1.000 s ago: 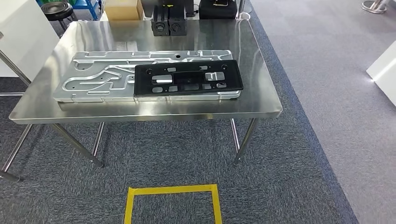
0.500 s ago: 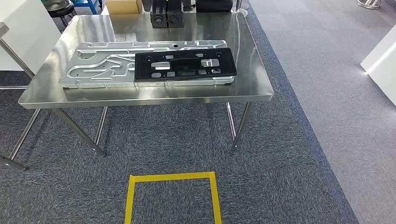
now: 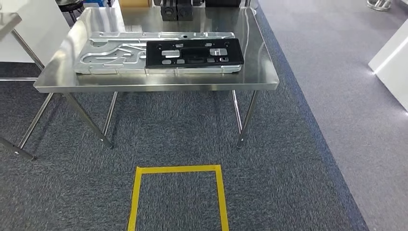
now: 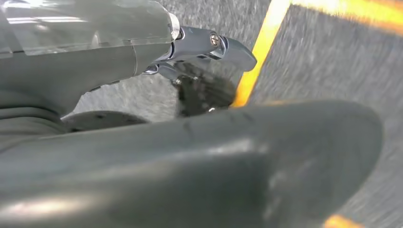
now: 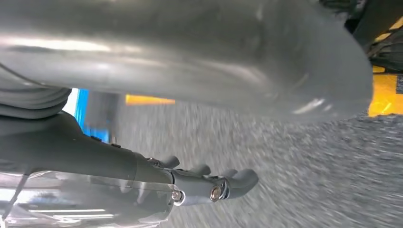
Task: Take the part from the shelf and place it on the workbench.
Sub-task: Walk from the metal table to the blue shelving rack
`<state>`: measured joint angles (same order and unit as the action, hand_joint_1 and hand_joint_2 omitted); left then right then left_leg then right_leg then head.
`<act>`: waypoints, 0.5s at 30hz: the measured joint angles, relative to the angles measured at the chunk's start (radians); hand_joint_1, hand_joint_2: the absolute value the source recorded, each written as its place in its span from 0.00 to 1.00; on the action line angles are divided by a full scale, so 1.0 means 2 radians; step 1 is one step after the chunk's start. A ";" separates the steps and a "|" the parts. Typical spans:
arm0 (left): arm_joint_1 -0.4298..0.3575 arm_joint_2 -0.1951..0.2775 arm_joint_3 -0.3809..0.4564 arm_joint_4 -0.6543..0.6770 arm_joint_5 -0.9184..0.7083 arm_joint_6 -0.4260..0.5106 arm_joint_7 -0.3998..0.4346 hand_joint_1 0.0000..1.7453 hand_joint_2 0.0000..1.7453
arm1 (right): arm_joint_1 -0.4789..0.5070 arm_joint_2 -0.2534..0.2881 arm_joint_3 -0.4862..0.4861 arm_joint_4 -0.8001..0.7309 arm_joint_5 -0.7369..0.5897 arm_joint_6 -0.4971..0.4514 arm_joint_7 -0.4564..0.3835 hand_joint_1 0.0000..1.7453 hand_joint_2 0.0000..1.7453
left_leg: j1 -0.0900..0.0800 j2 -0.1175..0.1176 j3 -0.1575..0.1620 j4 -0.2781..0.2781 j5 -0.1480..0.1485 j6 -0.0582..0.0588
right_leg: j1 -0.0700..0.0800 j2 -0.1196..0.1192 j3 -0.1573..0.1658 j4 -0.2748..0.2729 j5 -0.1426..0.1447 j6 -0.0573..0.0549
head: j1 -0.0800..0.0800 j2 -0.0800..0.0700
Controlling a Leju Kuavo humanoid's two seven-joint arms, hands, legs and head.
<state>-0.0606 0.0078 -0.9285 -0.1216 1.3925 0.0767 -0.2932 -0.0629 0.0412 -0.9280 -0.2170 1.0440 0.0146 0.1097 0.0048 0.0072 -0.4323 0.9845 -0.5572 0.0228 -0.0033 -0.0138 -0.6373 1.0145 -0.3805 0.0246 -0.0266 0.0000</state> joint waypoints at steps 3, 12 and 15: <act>0.003 0.001 -0.025 0.000 -0.014 -0.012 0.006 0.00 0.00 | 0.007 0.004 -0.019 0.003 -0.009 -0.004 0.007 0.00 0.00 | 0.002 0.004 -0.017 -0.001 0.018 0.010 | -0.004 0.003 -0.013 0.037 -0.050 0.008 | 0.000 0.000; 0.005 0.005 -0.048 0.000 -0.016 -0.016 0.007 0.00 0.00 | 0.009 0.010 -0.033 0.007 -0.011 -0.005 0.008 0.00 0.00 | -0.002 0.004 -0.080 0.008 0.068 0.004 | -0.002 0.006 0.095 0.000 -0.075 0.000 | 0.000 0.000; 0.005 0.005 -0.051 0.000 -0.016 -0.016 0.007 0.00 0.00 | 0.008 0.011 -0.036 0.007 -0.011 -0.005 0.008 0.00 0.00 | -0.002 0.004 -0.085 0.006 0.081 -0.005 | 0.001 0.006 0.111 -0.038 -0.078 -0.010 | 0.000 0.000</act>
<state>-0.0510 0.0179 -1.0308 -0.1220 1.3603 0.0448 -0.2791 -0.0467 0.0635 -0.9994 -0.2029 1.0225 0.0039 0.1262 0.0013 0.0162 -0.6020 0.9957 -0.3951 0.0122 -0.0009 -0.0028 -0.4150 0.9385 -0.5358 0.0048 -0.0267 0.0000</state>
